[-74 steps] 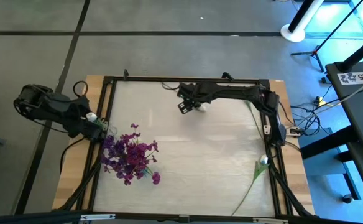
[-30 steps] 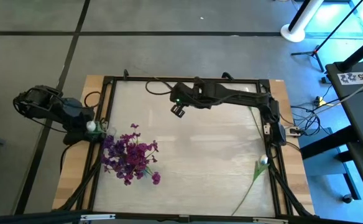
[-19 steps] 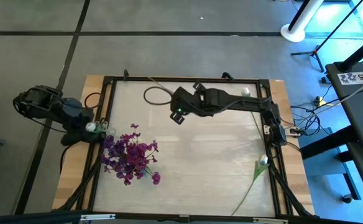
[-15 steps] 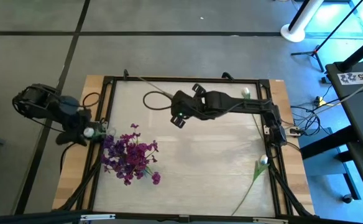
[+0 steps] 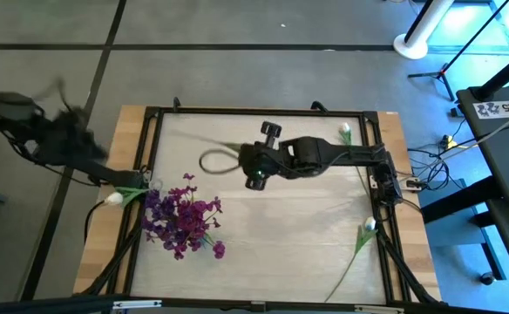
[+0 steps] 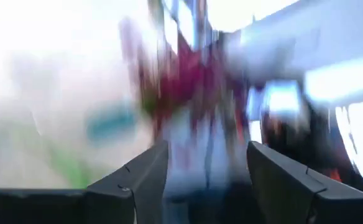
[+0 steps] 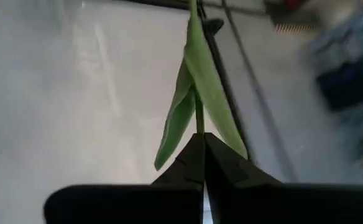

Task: Sort flowers into vase by color
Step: Put the top center white flower into the transparent vase

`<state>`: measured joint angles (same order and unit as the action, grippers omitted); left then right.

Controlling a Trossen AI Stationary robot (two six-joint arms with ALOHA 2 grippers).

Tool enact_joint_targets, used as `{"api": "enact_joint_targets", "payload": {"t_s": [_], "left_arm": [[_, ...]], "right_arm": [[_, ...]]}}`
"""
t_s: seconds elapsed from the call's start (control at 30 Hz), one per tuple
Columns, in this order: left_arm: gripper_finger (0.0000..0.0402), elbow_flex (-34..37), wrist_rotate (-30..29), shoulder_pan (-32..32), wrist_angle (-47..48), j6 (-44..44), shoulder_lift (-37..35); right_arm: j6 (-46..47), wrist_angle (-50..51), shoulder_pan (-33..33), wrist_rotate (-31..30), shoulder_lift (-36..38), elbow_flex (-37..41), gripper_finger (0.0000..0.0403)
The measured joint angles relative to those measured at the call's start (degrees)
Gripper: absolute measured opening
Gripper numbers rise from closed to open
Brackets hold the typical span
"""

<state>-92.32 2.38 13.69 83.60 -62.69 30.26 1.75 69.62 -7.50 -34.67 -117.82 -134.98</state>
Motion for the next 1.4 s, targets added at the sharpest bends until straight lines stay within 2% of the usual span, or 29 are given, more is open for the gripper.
{"api": "enact_joint_targets", "payload": {"t_s": [0.03, 0.1, 0.2, 0.3, 0.4, 0.5, 0.63, 0.73, 0.8, 0.87, 0.9, 0.97, 1.03, 1.1, 1.17, 1.3, 1.4], "left_arm": [[0.0213, -0.8, -6.1, 0.0, -2.2, 1.2, 0.0], [0.0213, -1.0, -14.0, 0.0, -6.3, 5.4, 0.3], [0.0213, -0.4, -21.2, 0.0, -9.0, 12.4, 3.8], [0.0213, 0.3, -26.2, 0.0, -9.2, 19.3, 10.3], [0.0213, -0.8, -30.4, -0.1, -9.5, 27.5, 17.5], [0.0213, -3.6, -32.5, -1.1, -9.4, 31.8, 21.9], [0.0213, -8.3, -33.1, -4.4, -9.2, 35.5, 23.5], [0.0213, -9.8, -33.3, -6.9, -9.6, 36.3, 23.6], [0.0213, -9.8, -33.1, -8.0, -9.6, 36.3, 23.5], [0.0213, -9.8, -32.9, -8.2, -9.2, 36.3, 23.6], [0.0213, -9.8, -32.8, -8.2, -8.9, 36.3, 23.6], [0.0213, -9.8, -32.9, -8.2, -8.8, 36.3, 23.4], [0.0213, -9.7, -32.9, -8.2, -8.5, 36.2, 22.8], [0.0213, -9.7, -33.3, -8.2, -8.5, 36.0, 22.1], [0.0213, -9.7, -33.3, -8.2, -8.5, 36.1, 21.4], [0.0213, -9.7, -33.5, -8.2, -8.5, 36.3, 20.5], [0.0213, -9.7, -33.4, -8.2, -8.5, 36.0, 20.6]], "right_arm": [[-4.0, -0.1, -0.5, -1.5, 0.0, 0.0, 0.0], [-12.8, -0.4, -1.4, -5.3, 0.0, 0.0, 0.0], [-27.8, -2.5, -2.0, -10.9, 0.0, 0.0, 0.0], [-40.7, -7.4, -1.5, -14.1, 0.0, 0.0, 0.0], [-50.0, -12.6, -0.6, -14.5, 0.0, 0.0, 0.0], [-56.4, -17.7, 0.5, -14.8, 0.0, 0.0, 0.0], [-64.2, -23.1, 1.3, -13.6, 0.4, 0.0, 0.0], [-65.0, -27.8, 1.3, -10.7, 0.5, 0.0, 0.0], [-63.1, -29.7, 1.2, -9.3, 0.5, 0.0, 0.0], [-56.6, -29.1, 1.1, -6.6, 0.5, 0.0, 0.0], [-50.8, -27.5, 1.0, -4.7, 0.5, 0.0, 0.0], [-33.4, -22.8, 0.6, 0.3, 0.5, 0.0, 0.0], [-14.6, -16.6, 1.1, 9.6, 0.5, 0.1, 0.0], [-1.6, -13.2, 2.0, 21.7, 0.7, 2.2, 0.0003], [3.5, -12.7, 2.2, 28.0, 0.7, 6.7, 0.0014], [4.4, -14.0, 2.5, 29.9, 0.5, 18.5, 0.0076], [4.4, -21.4, 3.1, 30.9, 0.5, 29.0, 0.0142]]}}
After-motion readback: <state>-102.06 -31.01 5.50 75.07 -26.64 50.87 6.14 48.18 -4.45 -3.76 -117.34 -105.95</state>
